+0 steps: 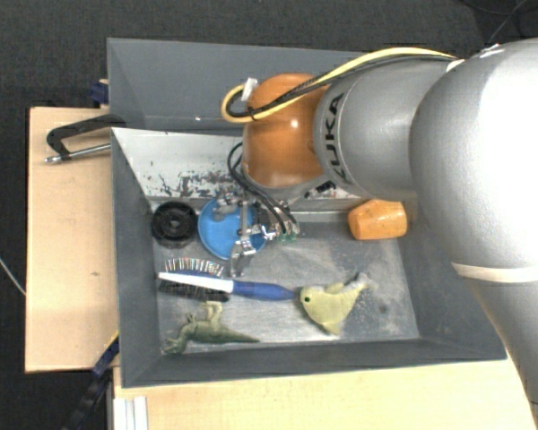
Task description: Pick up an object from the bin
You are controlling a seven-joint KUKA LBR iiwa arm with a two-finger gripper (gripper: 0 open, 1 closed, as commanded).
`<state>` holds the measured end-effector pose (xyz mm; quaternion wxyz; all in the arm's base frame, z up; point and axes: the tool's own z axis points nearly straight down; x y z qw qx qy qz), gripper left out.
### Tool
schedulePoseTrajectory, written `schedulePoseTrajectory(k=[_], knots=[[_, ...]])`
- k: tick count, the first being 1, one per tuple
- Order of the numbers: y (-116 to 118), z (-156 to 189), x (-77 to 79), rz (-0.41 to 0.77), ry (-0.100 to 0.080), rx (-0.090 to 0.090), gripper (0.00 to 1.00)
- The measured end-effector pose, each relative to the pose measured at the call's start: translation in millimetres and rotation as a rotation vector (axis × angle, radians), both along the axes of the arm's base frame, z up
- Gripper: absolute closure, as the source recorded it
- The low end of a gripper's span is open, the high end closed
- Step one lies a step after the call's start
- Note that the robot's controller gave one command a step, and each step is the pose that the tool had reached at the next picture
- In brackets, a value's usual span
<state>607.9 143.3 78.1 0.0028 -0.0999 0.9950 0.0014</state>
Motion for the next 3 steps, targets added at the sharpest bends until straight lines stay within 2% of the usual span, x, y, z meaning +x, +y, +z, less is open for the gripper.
schedulePoseTrajectory(k=[2,3], knots=[[2.1,1.7,1.3,-0.001,0.002,0.000,0.00],[2.4,0.4,-5.3,0.002,0.038,-0.007,1.00]])
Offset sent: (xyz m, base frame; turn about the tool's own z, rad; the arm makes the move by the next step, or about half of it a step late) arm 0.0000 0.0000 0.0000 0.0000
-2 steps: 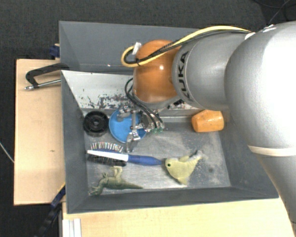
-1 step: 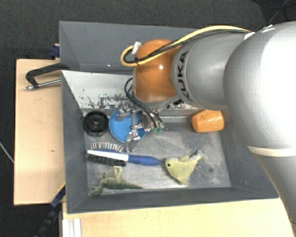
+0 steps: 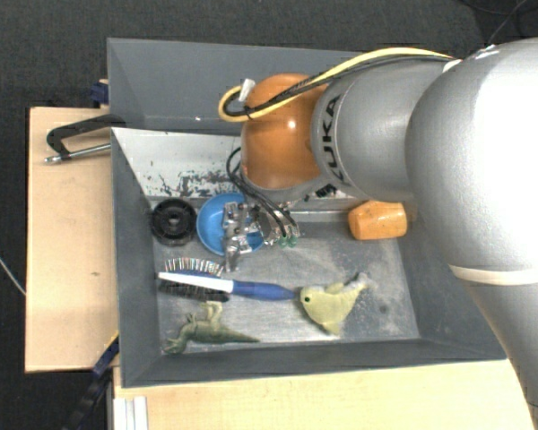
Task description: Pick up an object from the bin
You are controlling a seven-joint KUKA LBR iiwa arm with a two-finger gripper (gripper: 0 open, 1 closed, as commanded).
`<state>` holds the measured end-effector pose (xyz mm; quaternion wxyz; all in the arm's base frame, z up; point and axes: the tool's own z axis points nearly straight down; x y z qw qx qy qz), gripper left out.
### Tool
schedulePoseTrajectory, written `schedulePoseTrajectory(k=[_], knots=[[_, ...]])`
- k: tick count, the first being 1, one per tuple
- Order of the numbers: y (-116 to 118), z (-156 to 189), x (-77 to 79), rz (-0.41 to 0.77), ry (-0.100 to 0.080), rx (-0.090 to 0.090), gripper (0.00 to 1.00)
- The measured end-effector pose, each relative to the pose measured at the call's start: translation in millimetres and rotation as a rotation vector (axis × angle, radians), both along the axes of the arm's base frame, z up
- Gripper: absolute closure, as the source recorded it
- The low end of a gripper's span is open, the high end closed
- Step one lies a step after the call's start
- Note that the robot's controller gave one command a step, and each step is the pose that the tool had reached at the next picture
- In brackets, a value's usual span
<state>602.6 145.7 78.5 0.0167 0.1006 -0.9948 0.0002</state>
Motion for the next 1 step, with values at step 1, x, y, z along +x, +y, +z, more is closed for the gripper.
schedulePoseTrajectory(k=[1], knots=[[1.7,116.6,2.3,0.000,-0.047,0.009,1.00]])
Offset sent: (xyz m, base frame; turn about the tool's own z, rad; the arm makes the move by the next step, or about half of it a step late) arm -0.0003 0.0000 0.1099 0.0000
